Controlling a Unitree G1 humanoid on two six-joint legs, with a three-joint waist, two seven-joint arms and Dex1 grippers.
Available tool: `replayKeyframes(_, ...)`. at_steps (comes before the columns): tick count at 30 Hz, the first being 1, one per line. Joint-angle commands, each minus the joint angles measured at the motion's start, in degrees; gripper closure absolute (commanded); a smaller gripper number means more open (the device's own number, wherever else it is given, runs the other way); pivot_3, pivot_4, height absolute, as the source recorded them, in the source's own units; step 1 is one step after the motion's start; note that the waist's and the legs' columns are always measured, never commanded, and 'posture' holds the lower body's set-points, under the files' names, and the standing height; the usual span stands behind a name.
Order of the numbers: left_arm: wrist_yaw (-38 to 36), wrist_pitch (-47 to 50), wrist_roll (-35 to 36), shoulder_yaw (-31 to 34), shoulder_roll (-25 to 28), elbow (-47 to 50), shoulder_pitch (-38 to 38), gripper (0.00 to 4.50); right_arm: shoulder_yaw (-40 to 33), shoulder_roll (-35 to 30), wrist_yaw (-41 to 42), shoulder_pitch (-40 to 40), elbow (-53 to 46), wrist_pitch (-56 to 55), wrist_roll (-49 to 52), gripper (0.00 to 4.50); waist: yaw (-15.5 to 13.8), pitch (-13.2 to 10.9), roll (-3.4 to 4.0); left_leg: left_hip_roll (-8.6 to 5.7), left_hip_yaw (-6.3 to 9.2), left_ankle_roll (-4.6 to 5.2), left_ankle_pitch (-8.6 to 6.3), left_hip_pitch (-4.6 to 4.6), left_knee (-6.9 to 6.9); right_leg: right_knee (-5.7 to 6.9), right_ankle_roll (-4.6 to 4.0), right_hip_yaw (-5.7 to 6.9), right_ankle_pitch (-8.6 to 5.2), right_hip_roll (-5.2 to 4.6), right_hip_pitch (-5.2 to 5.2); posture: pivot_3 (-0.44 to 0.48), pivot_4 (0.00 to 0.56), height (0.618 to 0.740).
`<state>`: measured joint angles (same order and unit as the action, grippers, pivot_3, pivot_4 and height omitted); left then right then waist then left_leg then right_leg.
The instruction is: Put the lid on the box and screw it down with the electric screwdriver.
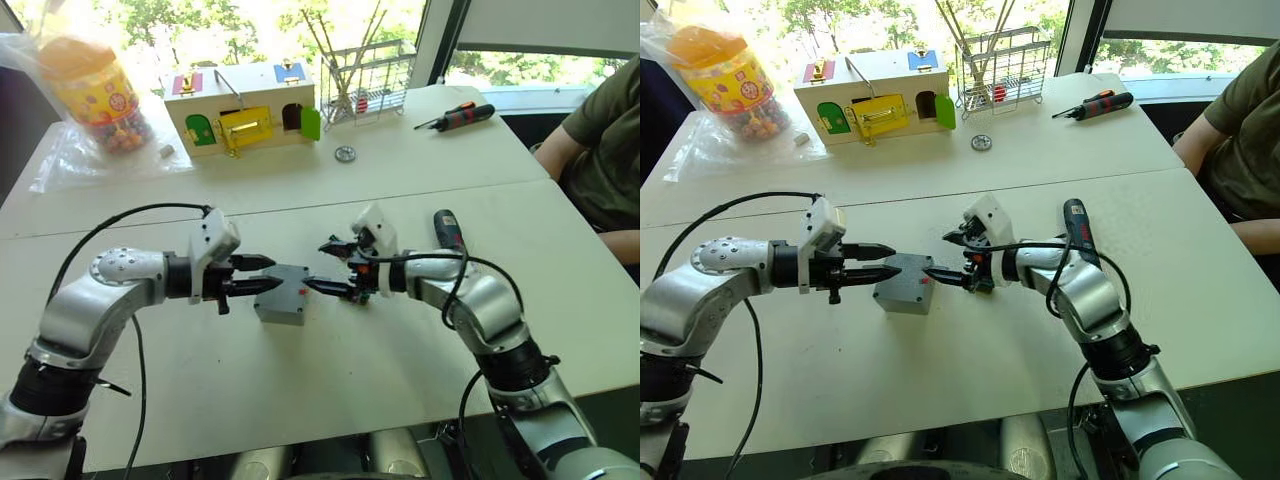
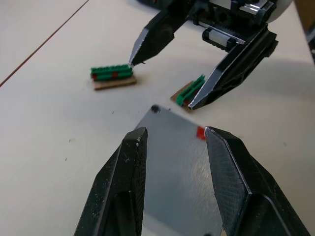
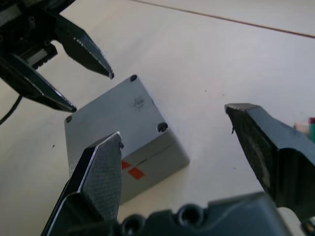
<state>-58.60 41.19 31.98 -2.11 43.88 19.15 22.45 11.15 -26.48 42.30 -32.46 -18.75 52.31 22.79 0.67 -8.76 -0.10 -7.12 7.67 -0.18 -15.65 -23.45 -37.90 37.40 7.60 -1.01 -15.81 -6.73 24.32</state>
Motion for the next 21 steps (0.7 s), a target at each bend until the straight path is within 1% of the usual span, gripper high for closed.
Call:
replayKeyframes(1, -2.6, -2.0, 0.2, -2.7, -1.3, 0.0, 3.9, 2.64, -9.5, -7.4, 1.1, -4.0, -5.3, 8.5, 5.0, 0.79, -0.2, 0.0, 0.0, 0.0, 0.0, 0.0, 0.0, 0.0, -0.01, 0.0, 0.0, 0.01, 0.0, 0.0, -0.01, 0.0, 0.15, 0.74)
replayKeyframes(3, -3.5, -3.0, -0.3, -4.5, -2.9, -0.6, 6.0, 2.64, -12.8, -14.1, 2.8, -5.3, -4.5, 13.3, 6.7, 0.2, -0.5, 0.0, 0.0, -0.02, 0.03, 0.01, -0.01, 0.0, 0.0, -0.01, 0.0, 0.03, 0.0, 0.0, -0.04, 0.0, 0.15, 0.74)
replayKeyframes(4, -3.9, -3.3, -0.5, -5.4, -3.5, -0.7, 6.9, 2.64, -13.7, -17.8, 4.1, -6.0, -3.5, 15.6, 7.6, 0.02, -0.7, 0.0, 0.0, -0.04, 0.03, 0.03, -0.02, 0.0, -0.01, -0.05, 0.0, 0.04, 0.0, -0.01, -0.07, 0.0, 0.15, 0.74)
replayKeyframes(6, -5.2, -3.9, -0.5, -6.6, -4.3, -0.4, 8.1, 2.64, -13.4, -24.6, 6.0, -8.3, -0.7, 20.6, 8.5, 0.01, -0.8, 0.0, 0.01, -0.04, -0.05, 0.07, -0.04, 0.0, -0.01, -0.12, 0.0, 0.04, 0.0, -0.06, -0.08, 0.0, 0.15, 0.74)
replayKeyframes(9, -5.8, -5.7, -1.7, -9.0, -6.0, -0.2, 9.5, 2.64, -8.4, -33.7, 7.9, -12.3, 7.6, 28.8, 7.8, 0.01, -0.6, 0.0, 0.01, 0.03, -0.13, 0.08, -0.04, 0.0, 0.0, -0.12, 0.0, 0.0, 0.0, -0.06, -0.05, 0.0, 0.15, 0.74)
replayKeyframes(11, -6.1, -7.6, -3.1, -10.4, -7.0, -0.5, 9.9, 2.64, -4.2, -37.4, 9.2, -14.0, 13.2, 28.3, 5.6, 0.01, -0.3, 0.0, 0.01, 0.05, -0.14, 0.08, -0.04, 0.0, 0.0, -0.13, 0.0, -0.02, 0.0, -0.06, -0.05, 0.0, 0.15, 0.74)
replayKeyframes(14, -7.0, -9.3, -3.8, -11.7, -8.3, -1.2, 9.9, 2.64, 1.2, -39.9, 12.3, -16.1, 18.9, 27.3, 4.3, 0.01, -0.1, 0.0, 0.01, 0.05, -0.19, 0.12, -0.07, -0.01, 0.01, -0.17, 0.0, -0.05, 0.0, -0.07, -0.06, 0.0, 0.15, 0.74)
replayKeyframes(17, -8.9, -12.4, -6.1, -13.7, -8.7, -2.9, 10.1, 2.64, 4.9, -36.9, 14.0, -21.5, 26.7, 32.8, 5.2, 0.01, 0.4, 0.0, 0.04, 0.05, -0.35, 0.16, -0.09, -0.01, 0.02, -0.17, 0.0, -0.12, 0.0, -0.07, 0.0, 0.0, 0.15, 0.74)
replayKeyframes(19, -9.3, -14.1, -7.4, -14.7, -9.3, -4.0, 10.6, 2.64, 8.4, -35.7, 15.2, -23.2, 29.0, 31.9, 4.1, 0.01, 0.2, 0.0, 0.04, 0.06, -0.42, 0.16, -0.09, 0.0, 0.01, -0.15, 0.0, -0.19, 0.0, -0.07, 0.02, 0.0, 0.15, 0.74)
replayKeyframes(21, -9.1, -14.5, -7.9, -15.0, -10.0, -4.2, 10.9, 2.64, 10.0, -35.3, 16.4, -24.0, 30.1, 31.8, 4.1, 0.01, -0.1, 0.0, 0.03, 0.06, -0.4, 0.18, -0.1, 0.0, 0.01, -0.17, 0.0, -0.18, 0.0, -0.06, 0.03, 0.0, 0.15, 0.74)
